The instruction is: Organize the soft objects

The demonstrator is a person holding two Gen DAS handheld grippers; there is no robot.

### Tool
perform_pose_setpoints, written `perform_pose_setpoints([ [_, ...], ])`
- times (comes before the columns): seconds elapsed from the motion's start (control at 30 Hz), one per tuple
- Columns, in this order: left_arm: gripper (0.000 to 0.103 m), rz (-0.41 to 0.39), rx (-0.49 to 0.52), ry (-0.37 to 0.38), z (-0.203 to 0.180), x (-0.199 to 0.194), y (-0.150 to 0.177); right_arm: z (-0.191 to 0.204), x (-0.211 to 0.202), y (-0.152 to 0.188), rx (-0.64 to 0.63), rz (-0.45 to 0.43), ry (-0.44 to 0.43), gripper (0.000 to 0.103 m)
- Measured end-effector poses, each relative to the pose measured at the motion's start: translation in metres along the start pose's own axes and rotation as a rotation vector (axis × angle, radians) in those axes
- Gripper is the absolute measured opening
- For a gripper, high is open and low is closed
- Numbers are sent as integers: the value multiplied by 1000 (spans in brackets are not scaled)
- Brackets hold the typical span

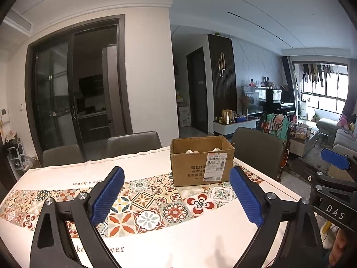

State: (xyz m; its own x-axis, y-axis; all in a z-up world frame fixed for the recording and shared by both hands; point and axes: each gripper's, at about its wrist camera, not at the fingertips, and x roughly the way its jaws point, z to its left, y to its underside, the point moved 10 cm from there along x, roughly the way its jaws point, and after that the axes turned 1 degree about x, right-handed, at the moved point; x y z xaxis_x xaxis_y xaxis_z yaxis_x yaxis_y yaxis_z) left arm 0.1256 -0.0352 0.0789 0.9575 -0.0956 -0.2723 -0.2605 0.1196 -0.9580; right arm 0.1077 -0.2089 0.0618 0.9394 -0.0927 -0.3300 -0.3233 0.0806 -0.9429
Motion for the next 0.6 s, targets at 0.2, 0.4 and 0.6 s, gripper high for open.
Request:
perform_pose_setpoints([
  [0.2, 101, -1, -1, 6, -4, -5, 4, 0, -3, 1, -5, -2, 4, 77],
  [0.4, 102, -9, 6, 0, -5, -7, 5, 0, -3, 2, -2, 1, 0, 77],
  [0.6, 103, -3, 9, 4, -6, -7, 4, -2, -2, 4, 1, 3, -2, 77],
])
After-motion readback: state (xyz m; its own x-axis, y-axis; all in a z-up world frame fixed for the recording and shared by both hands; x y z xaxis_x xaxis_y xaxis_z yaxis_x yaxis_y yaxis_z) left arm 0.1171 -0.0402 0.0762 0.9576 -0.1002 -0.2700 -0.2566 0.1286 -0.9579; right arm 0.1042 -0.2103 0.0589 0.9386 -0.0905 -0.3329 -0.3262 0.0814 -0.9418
